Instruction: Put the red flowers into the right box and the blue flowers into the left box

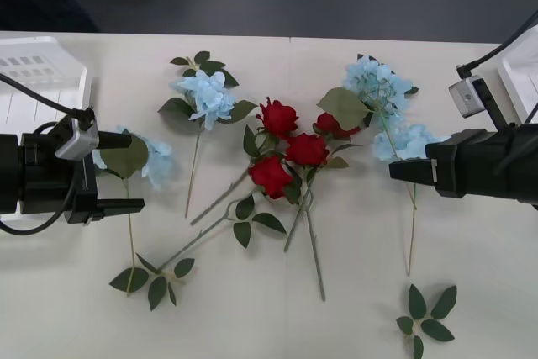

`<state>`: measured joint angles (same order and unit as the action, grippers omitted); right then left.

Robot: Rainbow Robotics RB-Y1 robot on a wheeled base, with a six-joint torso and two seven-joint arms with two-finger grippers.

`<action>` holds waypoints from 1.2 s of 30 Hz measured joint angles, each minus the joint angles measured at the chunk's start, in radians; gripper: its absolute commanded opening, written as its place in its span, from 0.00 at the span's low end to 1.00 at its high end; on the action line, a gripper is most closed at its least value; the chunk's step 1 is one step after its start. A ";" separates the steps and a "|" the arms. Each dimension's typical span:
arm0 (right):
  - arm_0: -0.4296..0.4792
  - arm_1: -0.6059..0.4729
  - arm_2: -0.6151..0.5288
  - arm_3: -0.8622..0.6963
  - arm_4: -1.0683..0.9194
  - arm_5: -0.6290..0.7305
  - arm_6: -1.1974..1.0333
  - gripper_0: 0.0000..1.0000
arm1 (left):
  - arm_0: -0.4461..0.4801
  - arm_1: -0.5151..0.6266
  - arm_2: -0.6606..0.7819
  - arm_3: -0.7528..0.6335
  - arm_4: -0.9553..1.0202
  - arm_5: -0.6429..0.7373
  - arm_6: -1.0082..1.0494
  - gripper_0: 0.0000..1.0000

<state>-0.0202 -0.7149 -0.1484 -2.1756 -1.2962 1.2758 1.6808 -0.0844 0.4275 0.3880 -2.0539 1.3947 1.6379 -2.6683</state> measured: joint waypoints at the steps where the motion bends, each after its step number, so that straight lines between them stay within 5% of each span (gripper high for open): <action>1: 0.000 0.000 0.000 0.000 0.000 0.000 0.000 1.00 | 0.003 0.000 0.000 0.000 0.000 0.003 0.000 1.00; 20: 0.000 0.000 0.000 0.000 0.000 0.000 0.000 1.00 | 0.011 0.016 0.072 -0.001 -0.069 0.072 0.021 1.00; 36: 0.020 0.029 0.020 0.027 0.009 0.004 0.000 1.00 | 0.011 0.016 0.073 -0.108 -0.249 0.072 0.669 1.00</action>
<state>-0.0006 -0.6855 -0.1285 -2.1489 -1.2873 1.2798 1.6808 -0.0737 0.4438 0.4610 -2.1615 1.1461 1.7100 -1.9988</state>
